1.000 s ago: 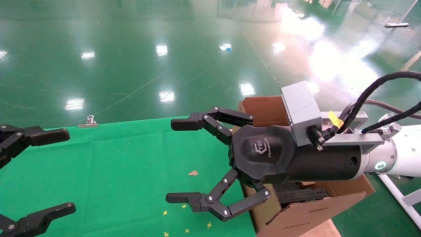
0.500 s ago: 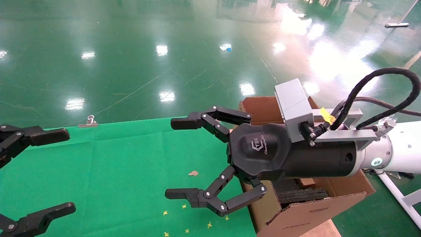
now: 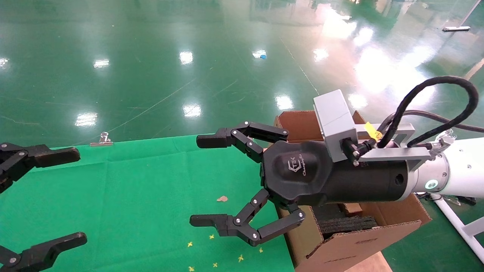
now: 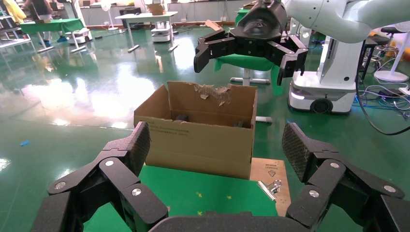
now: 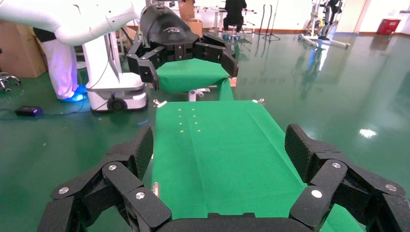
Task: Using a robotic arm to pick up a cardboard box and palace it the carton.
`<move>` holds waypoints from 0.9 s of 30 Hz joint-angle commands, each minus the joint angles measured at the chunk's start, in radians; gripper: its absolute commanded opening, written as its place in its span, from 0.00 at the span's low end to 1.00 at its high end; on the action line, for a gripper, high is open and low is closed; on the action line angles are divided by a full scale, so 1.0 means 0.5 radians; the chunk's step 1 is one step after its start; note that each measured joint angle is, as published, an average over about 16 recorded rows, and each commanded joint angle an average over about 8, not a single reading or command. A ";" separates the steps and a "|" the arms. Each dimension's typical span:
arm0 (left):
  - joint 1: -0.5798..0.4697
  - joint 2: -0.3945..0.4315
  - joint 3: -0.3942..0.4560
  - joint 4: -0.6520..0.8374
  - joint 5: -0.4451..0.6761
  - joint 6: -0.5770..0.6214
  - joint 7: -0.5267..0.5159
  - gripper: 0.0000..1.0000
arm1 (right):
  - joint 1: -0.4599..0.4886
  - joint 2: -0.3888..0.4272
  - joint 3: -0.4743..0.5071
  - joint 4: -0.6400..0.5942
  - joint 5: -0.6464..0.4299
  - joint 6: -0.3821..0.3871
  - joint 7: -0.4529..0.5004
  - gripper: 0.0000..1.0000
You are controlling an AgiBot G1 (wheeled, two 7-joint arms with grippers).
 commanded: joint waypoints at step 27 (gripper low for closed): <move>0.000 0.000 0.000 0.000 0.000 0.000 0.000 1.00 | 0.008 0.001 -0.009 -0.003 -0.007 0.004 0.004 1.00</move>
